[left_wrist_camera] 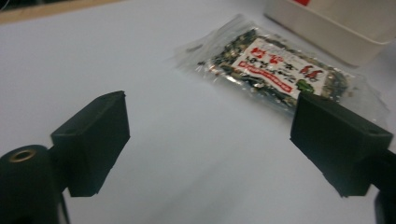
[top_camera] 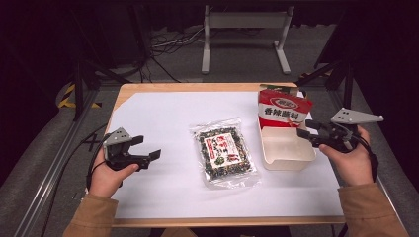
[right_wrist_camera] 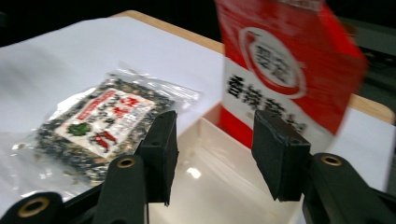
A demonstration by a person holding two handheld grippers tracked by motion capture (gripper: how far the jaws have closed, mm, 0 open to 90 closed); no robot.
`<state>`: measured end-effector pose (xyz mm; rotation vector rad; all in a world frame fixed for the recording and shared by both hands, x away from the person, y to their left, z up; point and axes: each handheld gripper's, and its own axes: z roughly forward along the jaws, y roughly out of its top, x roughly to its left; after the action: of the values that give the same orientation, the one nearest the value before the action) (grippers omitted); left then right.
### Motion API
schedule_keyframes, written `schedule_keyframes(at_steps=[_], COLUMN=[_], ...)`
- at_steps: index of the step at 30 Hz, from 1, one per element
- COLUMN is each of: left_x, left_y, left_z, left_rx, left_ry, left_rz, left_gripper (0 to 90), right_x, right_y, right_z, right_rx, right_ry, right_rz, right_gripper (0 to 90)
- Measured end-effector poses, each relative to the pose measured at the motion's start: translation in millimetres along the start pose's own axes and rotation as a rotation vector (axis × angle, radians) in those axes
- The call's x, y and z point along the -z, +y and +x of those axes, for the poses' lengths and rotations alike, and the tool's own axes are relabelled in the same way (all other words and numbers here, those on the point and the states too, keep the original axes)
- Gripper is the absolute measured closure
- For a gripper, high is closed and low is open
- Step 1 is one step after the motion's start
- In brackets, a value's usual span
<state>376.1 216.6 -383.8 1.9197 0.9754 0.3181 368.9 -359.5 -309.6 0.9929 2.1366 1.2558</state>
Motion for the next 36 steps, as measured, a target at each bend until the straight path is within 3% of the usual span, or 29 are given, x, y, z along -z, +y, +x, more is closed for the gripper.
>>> schedule_keyframes(at_steps=[4, 7, 10, 12, 15, 16, 17, 18, 21, 24, 27, 30, 32, 36], left_x=[-0.9, -1.5, -4.2, -6.8, -14.1, -16.3, -16.3, -20.4, -27.4, -38.2, -47.1, -58.1, -67.6, -79.8], left_y=[-0.3, -1.8, -2.3, -1.8, 0.4, 1.4, 1.4, 3.2, 6.6, 14.5, 17.8, 21.1, 21.6, 20.6], left_z=[0.5, 0.3, -1.2, -2.1, -8.1, -11.8, -11.8, -16.1, -17.7, -25.0, -29.2, -33.9, -40.4, -47.7], left_rx=[-0.003, -0.043, -0.085, -0.099, -0.157, -0.182, -0.182, -0.196, -0.185, -0.115, -0.082, -0.093, -0.118, -0.130], left_ry=[-0.012, -0.049, -0.050, -0.039, -0.074, -0.072, -0.072, -0.048, -0.073, -0.124, -0.155, -0.161, -0.147, -0.134], left_rz=[0.005, 0.026, 0.043, 0.053, 0.058, 0.075, 0.075, 0.084, 0.079, 0.170, 0.169, 0.160, 0.186, 0.203], left_gripper=[10.1, 17.9, 19.2, 20.1, 21.2, 20.6, 16.7, 16.7, 15.3, 22.6, 24.4, 29.5, 31.2, 32.2], right_x=[-6.9, -11.1, -14.8, -20.8, -23.6, -23.9, -23.9, -23.8, -22.9, -19.9, -18.5, -16.3, -14.4, -13.0], right_y=[-2.5, -6.6, -11.6, -13.8, -14.5, -14.2, -14.2, -13.7, -13.6, -14.2, -14.3, -14.7, -14.7, -14.4], right_z=[17.2, 25.0, 29.8, 33.4, 37.6, 39.0, 39.0, 40.2, 42.7, 44.9, 45.9, 46.8, 46.4, 45.6], right_rx=[0.024, 0.006, -0.007, -0.011, -0.005, 0.000, 0.000, 0.004, 0.018, 0.025, 0.031, 0.039, 0.041, 0.043], right_ry=[0.049, 0.088, 0.105, 0.122, 0.131, 0.136, 0.136, 0.138, 0.137, 0.128, 0.122, 0.113, 0.105, 0.104], right_rz=[-0.030, -0.061, -0.082, -0.058, -0.055, -0.057, -0.057, -0.060, -0.065, -0.068, -0.069, -0.074, -0.082, -0.091], right_gripper=[44.5, 42.5, 42.5, 41.8, 42.1, 42.1, 42.1, 42.0, 41.9, 41.8, 41.5, 41.0, 40.9, 40.8])
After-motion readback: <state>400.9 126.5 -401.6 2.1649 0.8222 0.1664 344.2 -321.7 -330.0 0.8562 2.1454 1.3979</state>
